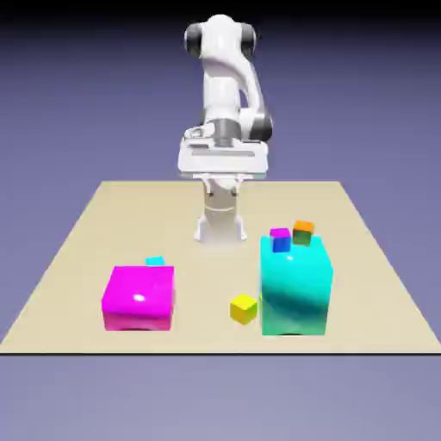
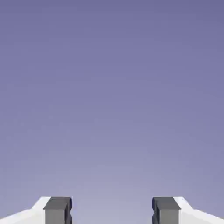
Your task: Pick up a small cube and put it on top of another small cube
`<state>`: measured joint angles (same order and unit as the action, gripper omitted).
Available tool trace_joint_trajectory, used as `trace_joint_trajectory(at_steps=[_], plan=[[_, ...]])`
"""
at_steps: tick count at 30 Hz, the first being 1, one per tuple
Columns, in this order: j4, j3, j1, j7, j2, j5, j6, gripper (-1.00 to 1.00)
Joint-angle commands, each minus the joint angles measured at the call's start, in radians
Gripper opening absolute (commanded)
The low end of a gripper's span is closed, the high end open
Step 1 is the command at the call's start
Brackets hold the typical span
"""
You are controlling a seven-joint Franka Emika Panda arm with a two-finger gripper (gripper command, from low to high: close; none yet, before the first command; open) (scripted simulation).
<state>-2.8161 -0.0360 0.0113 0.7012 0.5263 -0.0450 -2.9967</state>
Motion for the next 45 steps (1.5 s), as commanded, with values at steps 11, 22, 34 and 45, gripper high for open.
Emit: trace_joint_trajectory(at_steps=[11, 22, 34, 45], plan=[[-0.056, -0.328, 0.213, -0.363, -0.399, -0.41, 0.367, 0.0], [-0.042, -0.389, 0.257, -0.36, -0.739, -0.511, 0.142, 0.0], [-0.063, -0.37, 0.24, -0.409, -0.45, -0.463, 0.414, -1.0], [-0.015, -0.338, 0.144, 0.005, -0.38, -0.397, 0.563, -1.0]])
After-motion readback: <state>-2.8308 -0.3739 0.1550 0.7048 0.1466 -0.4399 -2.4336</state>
